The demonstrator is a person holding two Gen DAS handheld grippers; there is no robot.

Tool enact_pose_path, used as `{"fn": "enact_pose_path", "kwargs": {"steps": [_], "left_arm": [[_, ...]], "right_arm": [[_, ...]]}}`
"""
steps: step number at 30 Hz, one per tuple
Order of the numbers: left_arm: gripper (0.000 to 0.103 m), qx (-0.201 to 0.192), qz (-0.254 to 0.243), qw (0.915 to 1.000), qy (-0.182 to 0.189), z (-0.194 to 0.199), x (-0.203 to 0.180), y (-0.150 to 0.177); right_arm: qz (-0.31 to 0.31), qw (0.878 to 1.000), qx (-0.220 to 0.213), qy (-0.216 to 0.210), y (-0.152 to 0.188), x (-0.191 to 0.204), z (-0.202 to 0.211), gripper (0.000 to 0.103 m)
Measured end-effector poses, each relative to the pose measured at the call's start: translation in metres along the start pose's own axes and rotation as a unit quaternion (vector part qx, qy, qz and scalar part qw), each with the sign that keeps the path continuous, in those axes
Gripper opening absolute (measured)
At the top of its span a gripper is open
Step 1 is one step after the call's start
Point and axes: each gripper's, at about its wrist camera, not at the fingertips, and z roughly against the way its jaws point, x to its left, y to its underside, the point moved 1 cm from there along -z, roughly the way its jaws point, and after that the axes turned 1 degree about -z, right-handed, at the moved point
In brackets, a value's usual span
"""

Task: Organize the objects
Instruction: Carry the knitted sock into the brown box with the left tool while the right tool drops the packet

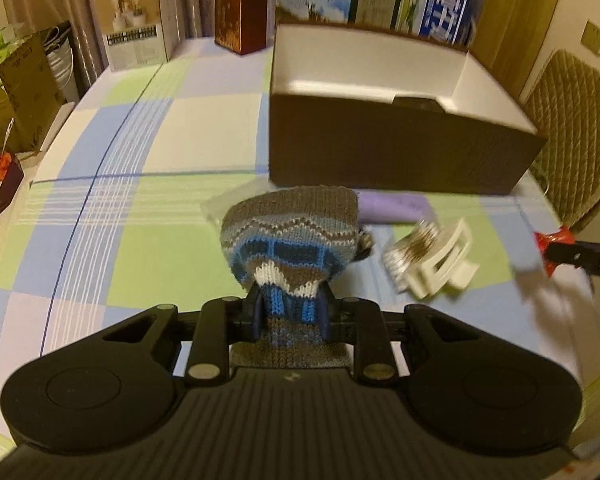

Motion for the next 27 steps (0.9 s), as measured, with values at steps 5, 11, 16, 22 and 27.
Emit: {"fn": "enact_pose_path", "kwargs": {"steps": [5, 11, 16, 22, 27], "left_arm": [[0.021, -0.021, 0.005, 0.9997, 0.009, 0.016, -0.017, -0.013], [0.021, -0.045, 0.000, 0.9989, 0.014, 0.025, -0.038, -0.031], [0.021, -0.061, -0.007, 0.9980, 0.015, 0.025, -0.050, -0.057], [0.021, -0.081, -0.026, 0.9961, 0.022, 0.013, -0.061, -0.103], [0.021, -0.089, -0.046, 0.9945, 0.030, -0.009, -0.070, -0.147]], "right_arm": [[0.020, 0.999, -0.022, -0.026, -0.011, 0.008, 0.015, 0.040], [0.043, 0.997, -0.041, -0.051, -0.027, 0.012, 0.027, 0.040], [0.051, 0.995, -0.060, -0.061, -0.049, 0.014, 0.027, 0.040], [0.043, 0.993, -0.087, -0.061, -0.084, 0.016, 0.016, 0.040], [0.026, 0.994, -0.090, -0.063, -0.115, 0.017, -0.001, 0.040]]}}
